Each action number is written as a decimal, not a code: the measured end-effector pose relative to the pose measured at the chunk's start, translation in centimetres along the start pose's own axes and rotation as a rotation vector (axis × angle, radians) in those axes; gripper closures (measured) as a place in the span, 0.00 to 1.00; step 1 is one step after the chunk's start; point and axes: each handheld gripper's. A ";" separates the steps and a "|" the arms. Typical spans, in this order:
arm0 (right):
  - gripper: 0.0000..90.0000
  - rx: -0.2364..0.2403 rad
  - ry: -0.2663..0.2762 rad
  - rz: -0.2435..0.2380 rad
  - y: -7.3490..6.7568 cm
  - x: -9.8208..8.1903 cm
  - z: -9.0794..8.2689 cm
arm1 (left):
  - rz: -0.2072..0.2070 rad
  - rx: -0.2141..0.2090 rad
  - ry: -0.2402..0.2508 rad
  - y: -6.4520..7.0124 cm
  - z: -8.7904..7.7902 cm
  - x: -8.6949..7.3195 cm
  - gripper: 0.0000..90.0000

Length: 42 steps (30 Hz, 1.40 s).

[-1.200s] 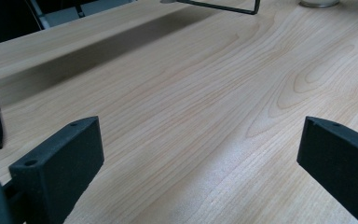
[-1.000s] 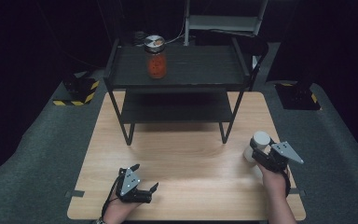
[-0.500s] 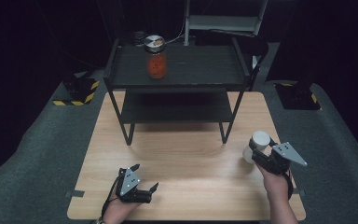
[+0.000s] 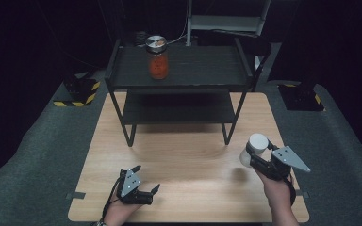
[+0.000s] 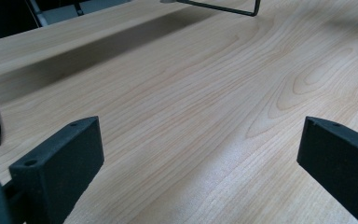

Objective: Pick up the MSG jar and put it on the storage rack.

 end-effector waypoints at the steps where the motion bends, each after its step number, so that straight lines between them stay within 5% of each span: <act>1: 0.37 0.008 0.003 0.000 -0.1 0.1 -0.1 | 0.001 0.001 -0.001 0.0 0.0 0.0 0.01; 26: 0.37 0.150 0.066 -0.015 -3.2 4.0 -1.1 | 0.030 0.008 -0.025 0.4 0.0 0.4 0.01; 42: 0.37 0.196 0.104 -0.025 -4.1 7.4 -0.6 | 0.025 0.004 -0.024 0.3 0.0 0.4 0.01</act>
Point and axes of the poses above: each handheld gripper's, and its own axes: z roughly forward along the jaws, x roughly out of its top, y roughly to its right, and after that the axes turned 2 degrees about -y, right-handed
